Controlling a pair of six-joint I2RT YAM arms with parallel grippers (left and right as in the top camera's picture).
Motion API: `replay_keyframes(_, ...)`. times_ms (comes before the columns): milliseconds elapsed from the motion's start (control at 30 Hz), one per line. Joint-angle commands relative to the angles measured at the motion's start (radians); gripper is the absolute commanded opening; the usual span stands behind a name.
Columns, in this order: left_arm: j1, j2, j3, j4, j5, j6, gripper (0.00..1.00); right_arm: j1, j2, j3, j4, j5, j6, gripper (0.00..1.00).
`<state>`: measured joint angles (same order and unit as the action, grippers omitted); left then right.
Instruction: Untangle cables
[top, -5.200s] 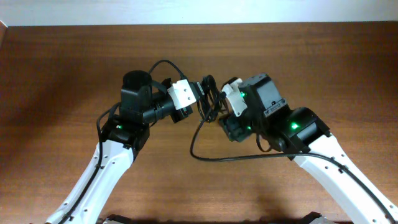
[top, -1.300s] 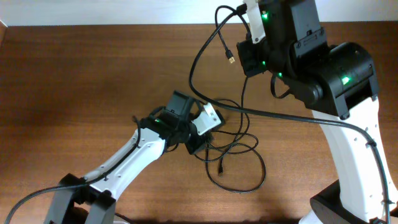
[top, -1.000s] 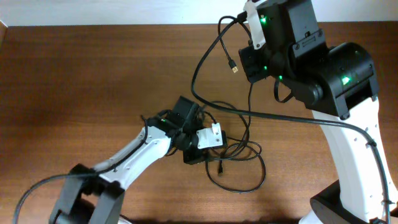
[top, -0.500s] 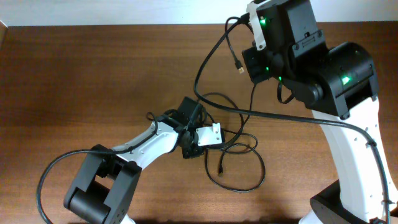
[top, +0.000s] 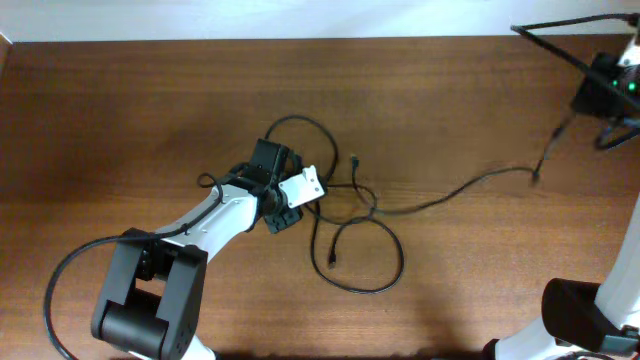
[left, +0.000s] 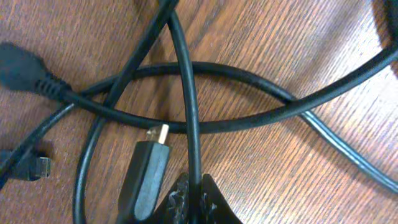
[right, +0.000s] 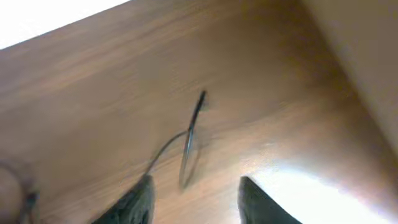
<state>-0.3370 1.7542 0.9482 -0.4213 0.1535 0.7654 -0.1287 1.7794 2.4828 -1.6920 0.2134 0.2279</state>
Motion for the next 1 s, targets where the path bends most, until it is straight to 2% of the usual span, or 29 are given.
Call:
replay_keyframes(0,0.006,0.014,-0.001,0.004,0.090,-0.017,0.06,-0.002,-0.019,0.011,-0.006,-0.444,-0.227,0.88)
replay_keyframes(33,0.004,0.014,-0.001,0.008,0.106,-0.017,0.06,0.014,-0.019,-0.014,-0.006,-0.465,-0.238,0.89)
replay_keyframes(100,-0.007,0.014,-0.001,0.014,0.121,-0.017,0.06,0.096,-0.019,-0.206,0.000,-0.448,-0.249,0.89)
replay_keyframes(167,-0.037,0.014,-0.001,0.036,0.121,-0.058,0.22,0.139,-0.019,-0.391,0.076,-0.245,-0.005,0.89)
replay_keyframes(200,-0.060,0.013,0.002,0.076,0.121,-0.151,0.38,0.142,-0.019,-0.507,0.171,-0.200,0.199,0.89)
replay_keyframes(233,-0.079,0.013,0.021,0.120,0.120,-0.278,0.38,0.142,-0.019,-0.570,0.251,-0.200,0.366,0.92)
replay_keyframes(267,-0.089,0.013,0.049,0.153,0.120,-0.356,0.40,0.142,-0.019,-0.640,0.324,-0.201,0.571,0.93)
replay_keyframes(333,-0.089,0.013,0.084,0.201,0.120,-0.440,0.42,0.142,-0.019,-0.785,0.456,-0.196,0.721,0.93)
replay_keyframes(400,-0.089,0.013,0.108,0.240,0.117,-0.440,0.31,0.142,-0.019,-0.991,0.621,-0.198,0.893,0.93)
replay_keyframes(467,-0.089,0.013,0.108,0.262,0.112,-0.440,0.32,0.142,-0.019,-1.159,0.813,-0.200,0.907,0.92)
replay_keyframes(567,-0.089,0.013,0.108,0.263,0.113,-0.440,0.31,0.142,-0.017,-1.303,0.953,-0.145,0.907,0.86)
replay_keyframes(633,-0.089,0.013,0.108,0.255,0.113,-0.440,0.31,0.142,-0.017,-1.317,0.960,-0.072,0.907,0.73)
replay_keyframes(867,-0.089,0.013,0.108,0.244,0.113,-0.440,0.31,0.142,0.128,-1.318,1.119,-0.060,0.907,0.74)
replay_keyframes(900,-0.089,0.013,0.108,0.245,0.113,-0.440,0.31,0.142,0.150,-1.318,1.133,-0.057,0.907,0.71)
replay_keyframes(967,-0.089,0.013,0.108,0.245,0.113,-0.440,0.32,0.142,0.188,-1.318,1.146,-0.051,0.907,0.52)
